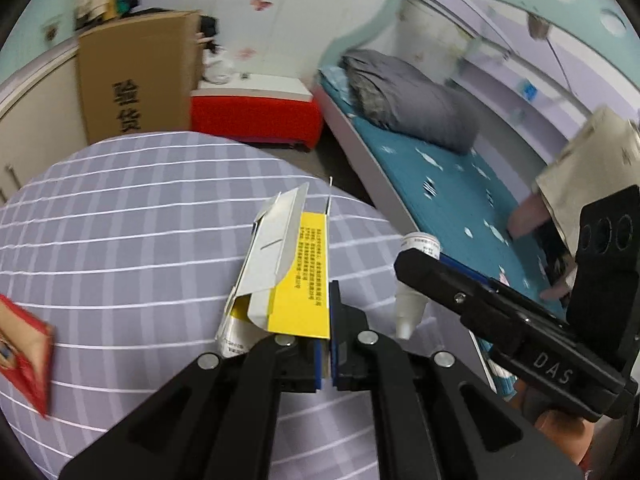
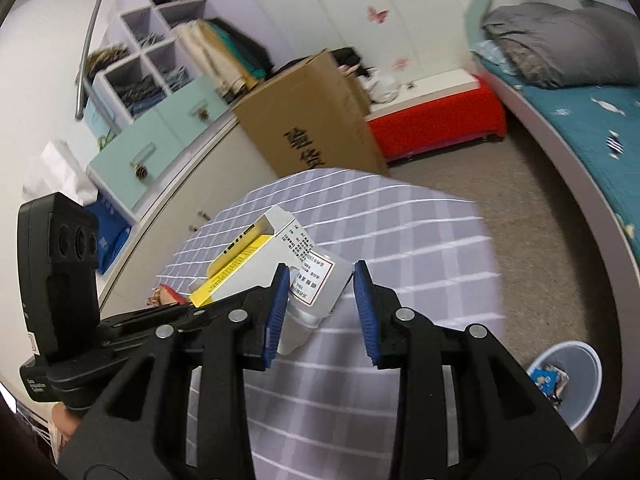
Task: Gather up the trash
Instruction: 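Carry the yellow carton and white bottle over the bucket, then open the right gripper to drop the bottle, then the left to drop the carton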
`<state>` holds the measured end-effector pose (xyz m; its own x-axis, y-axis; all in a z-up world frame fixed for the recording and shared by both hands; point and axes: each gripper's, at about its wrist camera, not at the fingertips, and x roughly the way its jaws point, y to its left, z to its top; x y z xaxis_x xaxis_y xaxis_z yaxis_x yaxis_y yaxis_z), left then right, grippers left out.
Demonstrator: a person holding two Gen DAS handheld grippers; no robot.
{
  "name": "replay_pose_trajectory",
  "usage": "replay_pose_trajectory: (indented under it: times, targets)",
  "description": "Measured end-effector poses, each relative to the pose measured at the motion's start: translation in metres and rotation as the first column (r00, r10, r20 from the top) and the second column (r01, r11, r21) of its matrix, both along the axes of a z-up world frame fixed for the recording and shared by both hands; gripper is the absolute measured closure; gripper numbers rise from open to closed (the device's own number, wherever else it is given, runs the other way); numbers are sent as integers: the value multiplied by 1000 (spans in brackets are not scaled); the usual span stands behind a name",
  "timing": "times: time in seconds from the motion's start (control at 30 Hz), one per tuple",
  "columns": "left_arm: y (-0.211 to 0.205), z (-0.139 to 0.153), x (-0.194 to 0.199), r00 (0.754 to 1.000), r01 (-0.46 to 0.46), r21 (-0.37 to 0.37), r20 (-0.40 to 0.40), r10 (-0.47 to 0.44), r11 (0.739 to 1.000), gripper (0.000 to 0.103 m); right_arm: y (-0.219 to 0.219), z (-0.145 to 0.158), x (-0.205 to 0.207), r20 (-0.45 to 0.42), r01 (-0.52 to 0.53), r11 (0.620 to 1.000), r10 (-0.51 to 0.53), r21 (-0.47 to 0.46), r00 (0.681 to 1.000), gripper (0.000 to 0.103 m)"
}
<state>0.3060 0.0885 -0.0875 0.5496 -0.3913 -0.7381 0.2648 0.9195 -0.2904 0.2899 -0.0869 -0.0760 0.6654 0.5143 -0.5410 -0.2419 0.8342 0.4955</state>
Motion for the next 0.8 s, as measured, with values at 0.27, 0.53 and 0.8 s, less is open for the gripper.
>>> replay_pose_trajectory:
  times: [0.27, 0.53, 0.8]
  targets:
    - [-111, -1, -21, 992, 128, 43, 1, -128, 991, 100, -90, -8, -46, 17, 123, 992, -123, 43, 992, 70]
    - [-235, -30, -53, 960, 273, 186, 14, -281, 944, 100, -182, -38, -91, 5, 288, 957, -288, 27, 958, 70]
    - [-310, -78, -62, 930, 363, 259, -33, -367, 895, 100, -254, -92, -117, -82, 407, 913, -404, 22, 911, 70]
